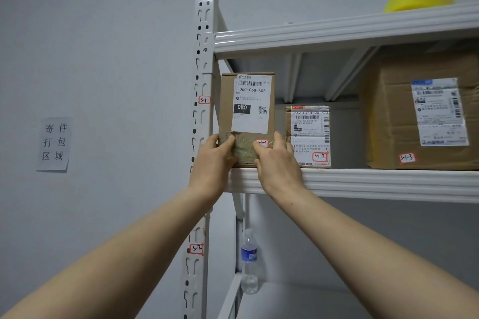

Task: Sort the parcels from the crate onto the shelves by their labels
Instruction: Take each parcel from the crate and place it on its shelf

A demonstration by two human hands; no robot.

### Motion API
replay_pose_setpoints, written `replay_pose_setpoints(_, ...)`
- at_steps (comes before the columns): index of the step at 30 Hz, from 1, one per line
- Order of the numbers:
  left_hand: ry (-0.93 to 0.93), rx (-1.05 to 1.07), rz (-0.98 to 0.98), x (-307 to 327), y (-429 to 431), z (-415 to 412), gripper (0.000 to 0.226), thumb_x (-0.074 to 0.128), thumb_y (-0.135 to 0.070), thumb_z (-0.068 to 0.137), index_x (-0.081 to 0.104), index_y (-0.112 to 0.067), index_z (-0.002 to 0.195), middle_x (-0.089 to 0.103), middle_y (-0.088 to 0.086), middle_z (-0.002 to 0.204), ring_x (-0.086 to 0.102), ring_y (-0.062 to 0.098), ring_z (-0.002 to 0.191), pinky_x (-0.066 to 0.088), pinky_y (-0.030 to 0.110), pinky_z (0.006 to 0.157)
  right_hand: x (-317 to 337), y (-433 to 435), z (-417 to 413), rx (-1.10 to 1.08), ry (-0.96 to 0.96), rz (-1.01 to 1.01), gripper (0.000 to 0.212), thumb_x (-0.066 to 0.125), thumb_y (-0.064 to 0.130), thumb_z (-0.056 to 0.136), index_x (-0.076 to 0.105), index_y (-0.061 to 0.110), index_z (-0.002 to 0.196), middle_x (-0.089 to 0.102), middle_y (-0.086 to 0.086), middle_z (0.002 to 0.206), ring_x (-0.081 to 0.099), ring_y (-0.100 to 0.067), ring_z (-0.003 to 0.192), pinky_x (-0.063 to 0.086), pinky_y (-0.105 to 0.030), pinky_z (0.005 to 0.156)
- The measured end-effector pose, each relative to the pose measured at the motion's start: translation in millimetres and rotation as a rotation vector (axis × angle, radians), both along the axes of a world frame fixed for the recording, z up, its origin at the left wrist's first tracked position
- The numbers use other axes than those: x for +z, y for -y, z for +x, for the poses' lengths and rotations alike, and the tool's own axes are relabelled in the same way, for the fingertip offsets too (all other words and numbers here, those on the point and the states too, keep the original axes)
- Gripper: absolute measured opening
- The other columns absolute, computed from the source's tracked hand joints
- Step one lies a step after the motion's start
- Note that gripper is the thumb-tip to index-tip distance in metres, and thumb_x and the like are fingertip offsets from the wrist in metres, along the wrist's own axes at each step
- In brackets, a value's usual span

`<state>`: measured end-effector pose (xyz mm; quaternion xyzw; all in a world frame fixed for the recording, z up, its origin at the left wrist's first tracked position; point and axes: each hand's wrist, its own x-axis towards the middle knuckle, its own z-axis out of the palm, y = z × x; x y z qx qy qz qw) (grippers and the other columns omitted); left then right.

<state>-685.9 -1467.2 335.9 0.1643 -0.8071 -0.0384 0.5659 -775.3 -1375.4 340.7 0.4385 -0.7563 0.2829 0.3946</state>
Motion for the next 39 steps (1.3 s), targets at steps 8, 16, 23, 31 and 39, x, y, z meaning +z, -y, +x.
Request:
replay_pose_setpoints(8,0.047,0.081,0.044,2.6,-4.7,2.3,0.041,0.055,-0.012,0.093,0.048,-0.013,0.133,0.042,0.011,0.135,0.041,0.025,0.121,0.03,0.021,0.08,1.0,-0.3,1.6,0.014,0.034,0.032,0.04,0.047,0.001,0.093,0.047,0.017,0.13,0.013,-0.022,0.154,0.026,-0.039,0.135,0.037,-0.037,0.103)
replay_pose_setpoints(16,0.074,0.06,0.042,2.8,-6.2,1.0,0.046,0.053,-0.01,0.093,0.043,-0.011,0.138,0.039,0.011,0.139,0.039,0.025,0.125,0.031,0.013,0.087,-0.7,-2.3,2.7,0.031,0.049,0.013,0.038,0.049,0.004,0.093,0.049,0.016,0.129,0.016,-0.021,0.153,0.029,-0.038,0.134,0.034,-0.035,0.105)
replay_pose_setpoints(23,0.038,0.012,0.083,3.0,-0.2,-9.3,0.051,0.054,-0.006,0.091,0.042,-0.014,0.14,0.039,0.008,0.138,0.042,0.019,0.117,0.025,0.011,0.079,-1.1,-4.8,3.5,0.004,0.064,0.015,0.037,0.049,0.009,0.094,0.046,0.014,0.131,0.012,-0.023,0.154,0.026,-0.038,0.135,0.029,-0.036,0.109)
replay_pose_setpoints(31,0.026,-0.006,0.122,8.6,-3.0,-8.6,0.057,0.057,-0.004,0.088,0.041,-0.018,0.141,0.041,0.008,0.136,0.043,0.023,0.122,0.029,0.016,0.086,-1.0,-2.9,6.7,0.007,0.091,0.054,0.045,0.049,0.008,0.094,0.039,0.013,0.137,0.004,-0.024,0.155,0.018,-0.037,0.139,0.032,-0.037,0.107)
replay_pose_setpoints(39,0.025,0.011,0.155,10.8,-3.4,-7.8,0.06,0.064,-0.005,0.085,0.036,-0.01,0.138,0.041,0.011,0.136,0.037,0.023,0.127,0.029,0.024,0.099,-1.8,-5.7,7.0,0.013,0.083,0.046,0.044,0.047,0.007,0.093,0.039,0.014,0.136,0.006,-0.024,0.155,0.022,-0.037,0.137,0.032,-0.037,0.106)
